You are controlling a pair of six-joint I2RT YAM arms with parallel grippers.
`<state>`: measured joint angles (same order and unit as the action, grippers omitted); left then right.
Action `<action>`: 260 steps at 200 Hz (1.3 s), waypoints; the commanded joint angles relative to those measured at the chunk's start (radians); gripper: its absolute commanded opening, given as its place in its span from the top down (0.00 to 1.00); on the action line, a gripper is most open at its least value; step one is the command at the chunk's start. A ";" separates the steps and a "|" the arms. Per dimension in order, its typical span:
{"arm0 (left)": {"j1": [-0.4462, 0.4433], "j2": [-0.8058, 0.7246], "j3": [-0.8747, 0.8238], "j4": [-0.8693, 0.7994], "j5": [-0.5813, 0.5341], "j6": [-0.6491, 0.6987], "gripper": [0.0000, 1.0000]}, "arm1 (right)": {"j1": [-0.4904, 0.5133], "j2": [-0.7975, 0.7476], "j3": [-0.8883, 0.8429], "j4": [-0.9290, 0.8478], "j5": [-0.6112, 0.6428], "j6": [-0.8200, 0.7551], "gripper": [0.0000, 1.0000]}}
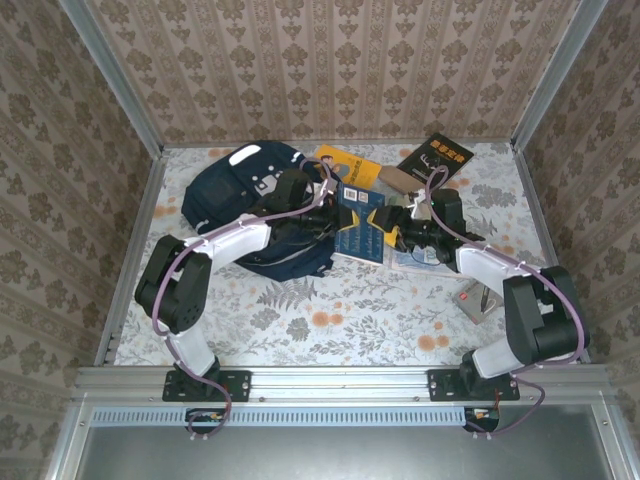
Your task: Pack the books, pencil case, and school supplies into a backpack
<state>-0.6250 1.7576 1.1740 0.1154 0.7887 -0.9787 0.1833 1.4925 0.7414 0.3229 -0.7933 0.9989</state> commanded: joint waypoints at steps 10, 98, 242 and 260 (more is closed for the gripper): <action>0.008 -0.038 0.026 0.119 0.097 -0.075 1.00 | -0.011 0.039 -0.004 0.225 -0.151 0.116 0.31; 0.011 -0.068 0.043 0.155 0.122 -0.112 1.00 | -0.036 0.094 -0.017 0.262 -0.182 0.141 0.27; 0.100 -0.038 0.067 -0.193 0.079 0.146 0.62 | -0.059 -0.040 -0.016 0.065 -0.138 0.047 1.00; 0.156 -0.046 0.099 -0.396 0.008 0.322 0.55 | -0.062 -0.069 -0.010 -0.018 -0.090 -0.005 1.00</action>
<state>-0.5426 1.7523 1.2121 -0.0044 0.8772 -0.9127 0.1303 1.4826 0.7223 0.4625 -0.9489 1.0985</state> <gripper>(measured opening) 0.424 0.135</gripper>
